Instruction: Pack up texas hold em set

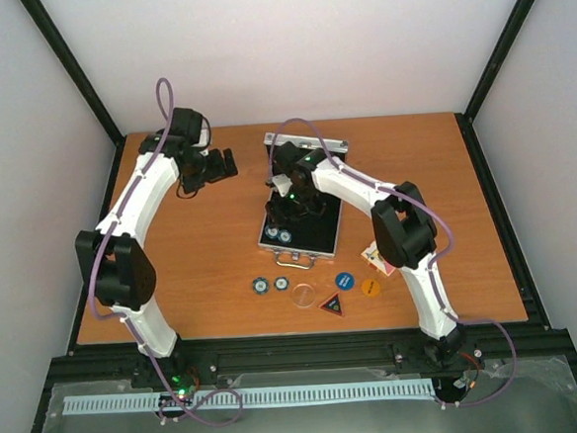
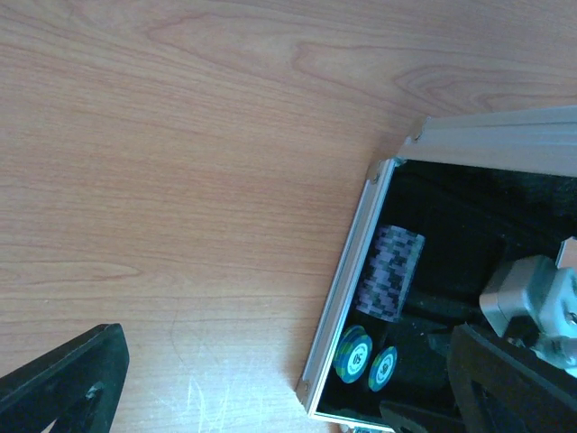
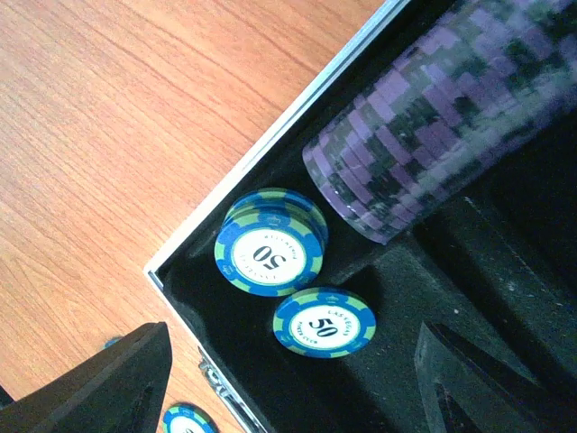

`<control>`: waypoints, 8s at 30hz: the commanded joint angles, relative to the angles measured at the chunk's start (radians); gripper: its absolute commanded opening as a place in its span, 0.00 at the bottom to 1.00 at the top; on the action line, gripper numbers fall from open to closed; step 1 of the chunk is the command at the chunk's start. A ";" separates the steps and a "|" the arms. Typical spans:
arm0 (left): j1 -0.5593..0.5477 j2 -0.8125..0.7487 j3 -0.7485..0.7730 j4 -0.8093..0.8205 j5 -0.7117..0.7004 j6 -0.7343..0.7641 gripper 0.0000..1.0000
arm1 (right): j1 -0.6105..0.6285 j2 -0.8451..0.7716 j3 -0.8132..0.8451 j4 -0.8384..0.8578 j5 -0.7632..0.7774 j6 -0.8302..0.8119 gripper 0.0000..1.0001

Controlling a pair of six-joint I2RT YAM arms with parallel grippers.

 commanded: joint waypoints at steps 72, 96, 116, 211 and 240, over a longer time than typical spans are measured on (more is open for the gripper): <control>0.006 -0.120 -0.111 -0.003 -0.017 0.017 1.00 | 0.050 -0.024 -0.005 -0.072 0.126 -0.047 0.26; 0.006 -0.176 -0.210 0.019 0.004 0.033 0.99 | 0.051 -0.003 -0.015 -0.059 0.088 0.026 0.64; 0.006 -0.263 -0.348 0.065 0.020 0.027 0.99 | 0.080 0.067 -0.001 -0.021 0.189 0.170 0.69; 0.006 -0.260 -0.396 0.091 0.008 0.054 0.99 | 0.093 0.083 0.005 -0.112 0.342 0.114 0.66; 0.006 -0.229 -0.342 0.058 -0.030 0.059 1.00 | 0.094 0.129 0.035 -0.114 0.304 0.065 0.61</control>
